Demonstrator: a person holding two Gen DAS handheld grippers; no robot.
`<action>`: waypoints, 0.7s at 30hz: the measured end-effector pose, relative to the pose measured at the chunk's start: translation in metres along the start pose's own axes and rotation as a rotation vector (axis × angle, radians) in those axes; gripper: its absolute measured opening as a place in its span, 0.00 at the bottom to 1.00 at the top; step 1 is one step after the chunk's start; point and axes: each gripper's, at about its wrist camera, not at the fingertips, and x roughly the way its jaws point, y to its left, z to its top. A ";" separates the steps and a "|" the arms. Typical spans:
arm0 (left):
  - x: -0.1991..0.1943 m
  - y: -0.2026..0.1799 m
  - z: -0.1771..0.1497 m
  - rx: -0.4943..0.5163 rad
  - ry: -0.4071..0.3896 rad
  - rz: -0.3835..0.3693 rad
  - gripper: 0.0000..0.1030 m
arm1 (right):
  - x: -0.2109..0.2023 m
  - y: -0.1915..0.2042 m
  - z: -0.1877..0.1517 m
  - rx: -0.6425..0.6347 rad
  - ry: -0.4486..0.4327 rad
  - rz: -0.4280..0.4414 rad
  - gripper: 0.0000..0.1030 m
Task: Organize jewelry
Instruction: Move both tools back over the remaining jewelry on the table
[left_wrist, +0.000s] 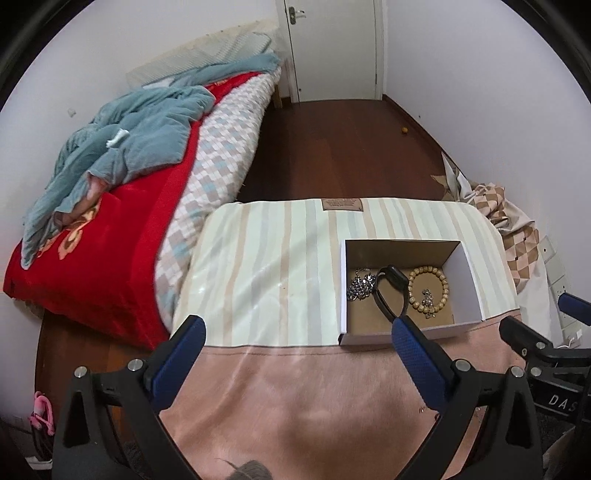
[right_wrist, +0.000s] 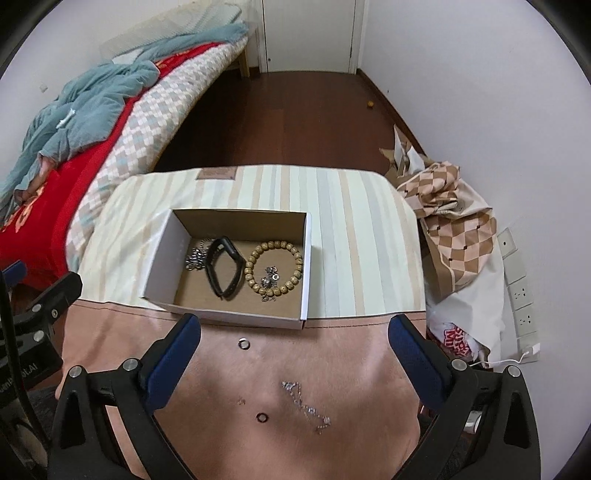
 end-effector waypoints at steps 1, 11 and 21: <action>-0.006 0.001 -0.003 -0.003 -0.012 0.005 1.00 | -0.007 0.001 -0.002 0.002 -0.011 -0.003 0.99; -0.061 0.005 -0.024 -0.015 -0.090 0.017 1.00 | -0.068 0.004 -0.027 0.002 -0.096 0.009 0.99; -0.081 0.005 -0.046 -0.055 -0.113 0.036 1.00 | -0.101 -0.005 -0.049 0.048 -0.149 0.103 1.00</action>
